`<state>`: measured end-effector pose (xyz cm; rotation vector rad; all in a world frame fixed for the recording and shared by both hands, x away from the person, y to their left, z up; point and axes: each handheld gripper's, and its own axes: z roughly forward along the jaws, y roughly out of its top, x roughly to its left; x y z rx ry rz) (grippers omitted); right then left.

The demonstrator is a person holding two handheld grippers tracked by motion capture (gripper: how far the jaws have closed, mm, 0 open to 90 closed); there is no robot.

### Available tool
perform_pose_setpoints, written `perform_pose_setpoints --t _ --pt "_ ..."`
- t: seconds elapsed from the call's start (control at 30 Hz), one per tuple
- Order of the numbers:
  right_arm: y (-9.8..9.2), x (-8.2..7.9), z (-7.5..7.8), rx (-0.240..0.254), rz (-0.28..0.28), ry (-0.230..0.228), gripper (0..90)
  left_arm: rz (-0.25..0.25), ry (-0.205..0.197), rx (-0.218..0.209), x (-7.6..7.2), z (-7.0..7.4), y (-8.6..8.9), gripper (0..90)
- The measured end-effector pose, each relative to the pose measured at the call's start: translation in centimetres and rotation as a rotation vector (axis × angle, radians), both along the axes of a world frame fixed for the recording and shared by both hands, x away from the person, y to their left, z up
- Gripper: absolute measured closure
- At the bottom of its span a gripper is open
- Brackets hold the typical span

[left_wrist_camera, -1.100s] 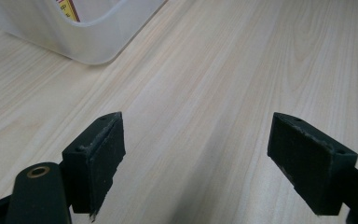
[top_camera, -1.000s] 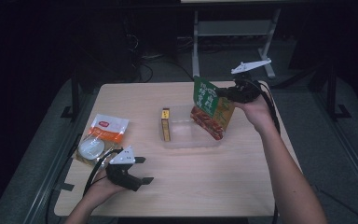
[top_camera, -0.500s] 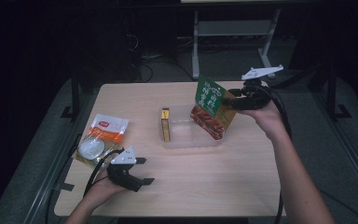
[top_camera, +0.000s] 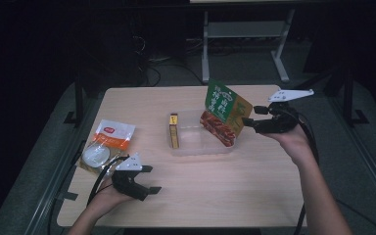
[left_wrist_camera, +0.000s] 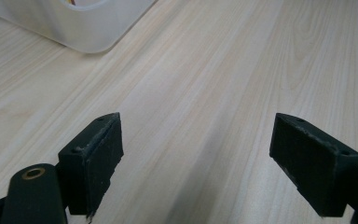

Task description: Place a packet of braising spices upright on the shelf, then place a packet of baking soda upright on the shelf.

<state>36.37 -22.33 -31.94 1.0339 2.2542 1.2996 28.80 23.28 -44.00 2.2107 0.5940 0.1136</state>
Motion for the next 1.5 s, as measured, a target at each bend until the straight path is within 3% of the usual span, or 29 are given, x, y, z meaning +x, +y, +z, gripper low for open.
perform_pose_setpoints --t 0.33,0.6,0.7,0.8,0.9,0.93,1.27,1.5 --pt "-0.6 -3.0 -4.4 -0.007 0.039 0.021 32.3 -0.008 -0.006 0.038 -0.1 0.2 0.1 16.6" --pt "-0.1 -5.0 -6.2 -0.013 0.081 0.031 32.3 -0.001 0.006 0.027 -0.3 0.5 0.0 16.6" --pt "0.8 -6.2 -7.4 -0.018 0.134 0.038 32.3 -0.01 0.016 0.052 -0.6 0.1 -0.1 16.6" --pt "1.9 -6.9 -8.5 -0.034 0.196 0.051 32.3 -0.006 0.019 0.042 -0.8 -0.4 -0.1 16.7" --pt "2.7 -7.1 -9.4 -0.034 0.235 0.063 32.0 -0.02 0.001 0.069 -1.0 -0.4 -0.3 16.7" --pt "3.6 -7.2 -10.0 -0.062 0.268 0.073 31.7 -0.019 -0.013 0.068 -1.2 -0.5 -0.4 16.7" --pt "5.9 -7.2 -11.6 -0.111 0.335 0.108 31.5 -0.008 -0.001 0.064 -0.8 -0.8 0.3 16.8" --pt "6.4 -7.2 -12.1 -0.114 0.361 0.126 31.3 0.062 -0.013 0.039 -0.2 0.1 1.8 16.8"
